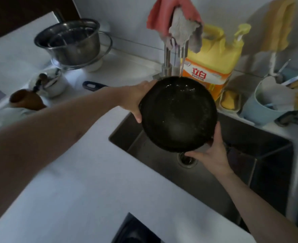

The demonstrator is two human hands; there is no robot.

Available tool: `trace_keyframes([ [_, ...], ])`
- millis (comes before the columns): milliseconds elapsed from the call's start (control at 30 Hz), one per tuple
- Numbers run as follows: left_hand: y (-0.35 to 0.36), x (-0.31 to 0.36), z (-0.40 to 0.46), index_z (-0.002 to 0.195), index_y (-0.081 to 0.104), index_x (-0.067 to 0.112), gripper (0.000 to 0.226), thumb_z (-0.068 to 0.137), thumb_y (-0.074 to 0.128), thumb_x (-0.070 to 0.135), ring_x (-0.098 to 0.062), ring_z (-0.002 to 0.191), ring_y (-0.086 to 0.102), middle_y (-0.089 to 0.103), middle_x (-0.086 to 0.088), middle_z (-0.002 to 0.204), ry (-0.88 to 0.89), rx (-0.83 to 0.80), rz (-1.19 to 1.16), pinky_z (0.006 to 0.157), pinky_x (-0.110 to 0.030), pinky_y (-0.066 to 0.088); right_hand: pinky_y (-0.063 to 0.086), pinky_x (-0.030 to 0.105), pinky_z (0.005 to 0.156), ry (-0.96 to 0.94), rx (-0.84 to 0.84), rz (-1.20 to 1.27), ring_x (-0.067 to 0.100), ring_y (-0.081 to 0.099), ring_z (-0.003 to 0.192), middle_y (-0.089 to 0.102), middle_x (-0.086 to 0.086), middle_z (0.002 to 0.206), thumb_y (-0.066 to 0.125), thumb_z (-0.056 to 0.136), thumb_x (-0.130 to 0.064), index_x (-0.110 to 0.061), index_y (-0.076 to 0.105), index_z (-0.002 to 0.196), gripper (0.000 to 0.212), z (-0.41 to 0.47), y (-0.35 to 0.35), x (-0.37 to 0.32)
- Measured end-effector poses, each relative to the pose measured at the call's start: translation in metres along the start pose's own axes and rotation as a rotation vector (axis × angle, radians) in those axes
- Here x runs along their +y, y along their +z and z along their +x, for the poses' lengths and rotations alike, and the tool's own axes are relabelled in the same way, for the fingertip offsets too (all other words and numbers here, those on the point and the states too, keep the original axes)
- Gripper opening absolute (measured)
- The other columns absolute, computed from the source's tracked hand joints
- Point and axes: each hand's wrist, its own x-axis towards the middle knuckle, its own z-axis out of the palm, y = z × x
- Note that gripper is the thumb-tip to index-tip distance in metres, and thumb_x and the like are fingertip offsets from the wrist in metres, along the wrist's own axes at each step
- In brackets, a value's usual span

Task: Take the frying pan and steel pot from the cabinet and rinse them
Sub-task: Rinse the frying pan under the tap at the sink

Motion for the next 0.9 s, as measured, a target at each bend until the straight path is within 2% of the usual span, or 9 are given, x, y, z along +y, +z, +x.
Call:
trace_keyframes([
  [100,0.012,0.01,-0.005,0.151,-0.007,0.025,0.139,0.053,0.091,0.044,-0.01,0.127,0.026,0.023,-0.006,0.148,0.036,0.167,0.019,0.107,-0.031,0.024,0.022,0.049,0.12,-0.045,0.092,-0.086,0.006,0.019,0.147,0.021,-0.008,0.159,0.1,0.043,-0.031,-0.033,0.004,0.156,0.148,0.003,-0.016,-0.005],
  [167,0.023,0.015,-0.003,0.151,-0.011,0.015,0.143,0.054,0.087,0.051,-0.006,0.128,0.025,0.018,-0.009,0.153,0.054,0.224,-0.017,0.107,-0.018,0.02,0.021,0.045,0.121,-0.092,0.097,-0.158,0.007,0.019,0.147,0.021,-0.006,0.16,0.099,0.041,-0.029,-0.031,0.005,0.156,0.148,0.006,-0.034,-0.018],
  [200,0.03,0.013,0.002,0.151,-0.012,0.013,0.145,0.054,0.087,0.053,-0.012,0.134,0.024,0.015,-0.01,0.154,0.042,0.214,-0.041,0.111,-0.021,0.021,0.021,0.043,0.121,-0.111,0.08,-0.207,0.007,0.021,0.147,0.023,-0.005,0.159,0.096,0.039,-0.03,-0.029,0.006,0.156,0.148,0.008,-0.046,-0.022],
  [300,0.046,0.016,0.014,0.151,-0.008,0.02,0.145,0.05,0.089,0.056,-0.025,0.141,0.018,0.014,-0.008,0.155,-0.036,0.138,-0.142,0.118,-0.046,0.019,0.032,0.051,0.114,-0.094,-0.011,-0.378,0.017,0.037,0.138,0.041,-0.007,0.148,0.096,0.03,-0.041,-0.037,0.016,0.152,0.146,0.022,-0.085,-0.028],
  [433,0.051,0.025,0.024,0.15,0.009,0.025,0.123,0.058,0.091,0.029,-0.006,0.131,0.022,0.022,0.004,0.152,-0.079,-0.15,-0.315,0.114,-0.025,0.016,0.046,0.046,0.102,0.077,-0.252,-0.408,0.017,0.052,0.122,0.054,-0.03,0.121,0.09,0.016,-0.071,-0.061,0.032,0.134,0.131,0.035,-0.128,-0.019],
  [600,0.038,0.02,0.02,0.145,0.022,0.036,0.125,0.044,0.094,0.046,-0.016,0.135,0.036,0.039,0.01,0.145,-0.101,-0.401,-0.272,0.112,-0.043,0.036,0.038,0.043,0.106,0.086,-0.337,-0.216,0.011,0.052,0.121,0.059,-0.021,0.121,0.098,0.036,-0.047,-0.058,0.046,0.127,0.106,0.013,-0.095,-0.016],
  [700,0.032,0.004,0.017,0.142,0.025,0.034,0.125,0.039,0.094,0.047,-0.019,0.133,0.038,0.042,0.01,0.14,-0.106,-0.305,-0.215,0.111,-0.048,0.036,0.031,0.032,0.101,0.082,-0.255,-0.088,0.006,0.038,0.125,0.047,-0.019,0.131,0.094,0.053,-0.018,-0.045,0.033,0.144,0.112,-0.003,-0.052,-0.015],
  [800,0.029,-0.01,0.016,0.144,0.018,0.037,0.134,0.035,0.094,0.055,-0.02,0.133,0.036,0.039,0.01,0.14,-0.037,-0.125,-0.108,0.109,-0.053,0.035,0.03,0.035,0.11,-0.025,-0.196,-0.029,-0.002,0.035,0.133,0.042,-0.024,0.142,0.097,0.052,-0.023,-0.049,0.021,0.149,0.126,-0.003,-0.027,0.001],
  [900,0.028,-0.006,0.007,0.148,0.002,0.035,0.138,0.044,0.093,0.042,-0.024,0.135,0.028,0.03,0.002,0.144,-0.061,-0.002,-0.064,0.112,-0.052,0.028,0.028,0.045,0.117,-0.057,-0.141,-0.034,-0.001,0.031,0.139,0.038,-0.02,0.149,0.1,0.045,-0.032,-0.048,0.016,0.151,0.136,0.009,-0.027,0.0],
])
